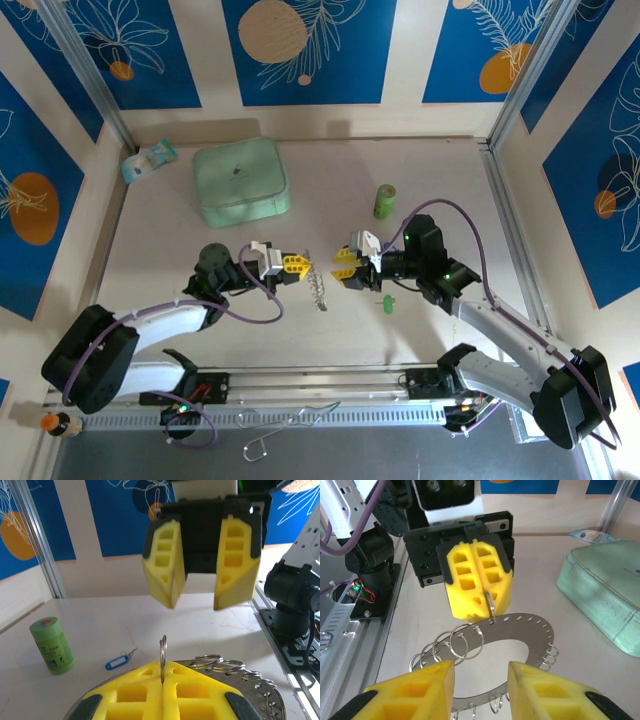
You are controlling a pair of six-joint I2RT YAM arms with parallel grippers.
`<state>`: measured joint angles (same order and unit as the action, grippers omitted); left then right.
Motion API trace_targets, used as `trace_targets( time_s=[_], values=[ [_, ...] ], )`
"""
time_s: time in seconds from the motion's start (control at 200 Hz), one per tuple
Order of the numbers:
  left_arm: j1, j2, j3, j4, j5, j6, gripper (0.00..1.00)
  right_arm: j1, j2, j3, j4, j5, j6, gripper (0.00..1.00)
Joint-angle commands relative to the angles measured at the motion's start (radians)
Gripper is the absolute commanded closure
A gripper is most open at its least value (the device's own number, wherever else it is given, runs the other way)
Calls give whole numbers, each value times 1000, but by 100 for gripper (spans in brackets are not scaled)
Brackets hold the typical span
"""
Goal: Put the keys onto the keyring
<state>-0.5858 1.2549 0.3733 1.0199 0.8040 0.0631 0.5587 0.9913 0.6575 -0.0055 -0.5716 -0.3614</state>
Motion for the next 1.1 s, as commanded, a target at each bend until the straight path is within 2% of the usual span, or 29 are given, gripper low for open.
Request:
trace_targets(
  time_s=[0.0,0.16,0.445,0.82,0.98,1.095],
  values=[
    [-10,18,-15,153,12,-54,100,17,-13,-13,31,-7,-19,64],
    [-11,38,-31,270,3,-135,100,-1,-16,-12,81,-65,23,65],
    [-11,45,-8,267,34,-160,100,-16,-1,28,48,-126,4,65],
    [-11,104,9,332,78,-215,100,49,109,55,215,-61,45,67],
    [-11,103,12,322,88,-215,100,67,149,67,229,-37,38,70],
    [-12,101,14,316,93,-215,100,79,174,78,239,-38,37,77]
  ],
)
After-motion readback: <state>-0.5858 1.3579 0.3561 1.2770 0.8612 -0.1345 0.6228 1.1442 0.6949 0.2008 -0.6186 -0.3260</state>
